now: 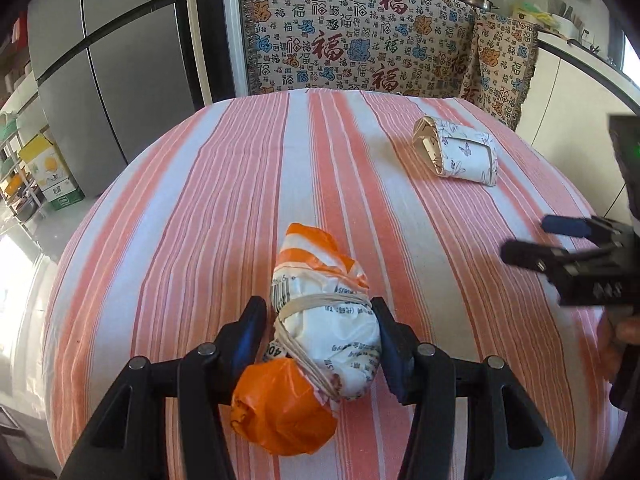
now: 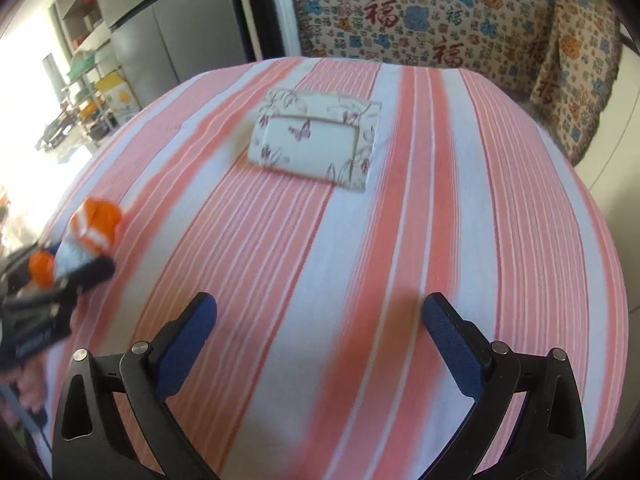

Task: Collect trash
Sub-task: 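Grasp the orange-and-white wrapped candy with the left tool while the right tool grasps the butterfly tissue box, then lift the wrapped candy with the left tool while the right tool lifts the tissue box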

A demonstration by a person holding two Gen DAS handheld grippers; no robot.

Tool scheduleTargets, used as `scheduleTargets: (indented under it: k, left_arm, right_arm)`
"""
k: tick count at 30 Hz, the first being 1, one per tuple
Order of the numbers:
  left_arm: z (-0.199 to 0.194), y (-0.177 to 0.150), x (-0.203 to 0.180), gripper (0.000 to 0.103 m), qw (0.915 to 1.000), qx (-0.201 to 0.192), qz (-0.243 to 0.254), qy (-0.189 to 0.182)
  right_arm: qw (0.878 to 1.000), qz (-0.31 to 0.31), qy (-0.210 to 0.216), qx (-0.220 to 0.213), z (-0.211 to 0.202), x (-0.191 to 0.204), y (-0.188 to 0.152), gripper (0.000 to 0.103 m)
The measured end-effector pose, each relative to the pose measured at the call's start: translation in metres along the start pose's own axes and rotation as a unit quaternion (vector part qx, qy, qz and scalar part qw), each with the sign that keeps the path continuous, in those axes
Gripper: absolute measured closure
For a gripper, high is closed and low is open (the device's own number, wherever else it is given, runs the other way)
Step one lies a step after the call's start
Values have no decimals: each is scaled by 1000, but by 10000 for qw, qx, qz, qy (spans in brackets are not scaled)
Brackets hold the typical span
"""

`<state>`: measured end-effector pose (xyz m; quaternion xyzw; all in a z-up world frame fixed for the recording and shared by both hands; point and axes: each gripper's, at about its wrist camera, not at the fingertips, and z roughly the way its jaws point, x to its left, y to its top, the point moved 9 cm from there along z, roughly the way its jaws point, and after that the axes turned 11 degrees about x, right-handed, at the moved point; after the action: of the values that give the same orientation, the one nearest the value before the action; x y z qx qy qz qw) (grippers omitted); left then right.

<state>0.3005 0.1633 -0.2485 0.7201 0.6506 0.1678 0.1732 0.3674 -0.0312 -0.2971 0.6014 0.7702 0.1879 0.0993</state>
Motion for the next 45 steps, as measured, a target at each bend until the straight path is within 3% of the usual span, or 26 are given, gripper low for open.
scheduleTargets:
  k: [8, 10, 14, 18, 22, 26, 28, 30, 32, 45]
  left_arm:
    - [2, 3, -1, 48, 10000, -4, 22, 35]
    - [2, 2, -2, 48, 10000, -5, 20, 37]
    - [2, 1, -2, 48, 10000, -9, 16, 37]
    - [2, 1, -2, 49, 10000, -11, -16, 23]
    - [-4, -9, -15, 49, 9999, -9, -98, -109]
    - [-12, -28, -43, 47, 9998, -9, 167, -128]
    - [-14, -34, -50, 46, 9998, 11, 181, -49]
    - [-13, -35, -48, 31, 9999, 43, 95, 62]
    - [-9, -35, -39, 18, 9998, 118, -89, 119]
    - [-9, -38, -37, 16, 9998, 126, -106, 115]
  right_arm:
    - [9984, 293, -447, -161, 33, 5, 66, 1]
    - [9974, 326, -583, -268, 29, 1, 67, 17]
    - [9992, -150, -305, -232, 20, 3, 46, 19]
    - [9976, -651, -167, -184, -1, -1, -3, 19]
    - [9959, -894, -80, -146, -26, -8, -60, 18]
    - [9960, -875, -83, -183, -44, -16, -96, 18]
    - [9965, -808, -108, -181, -44, -19, -98, 16]
    - [9973, -695, -198, -92, -39, -23, -94, 1]
    - [9978, -637, -189, -78, -37, -24, -93, 1]
    - [9978, -634, -192, -89, -37, -22, -95, 1]
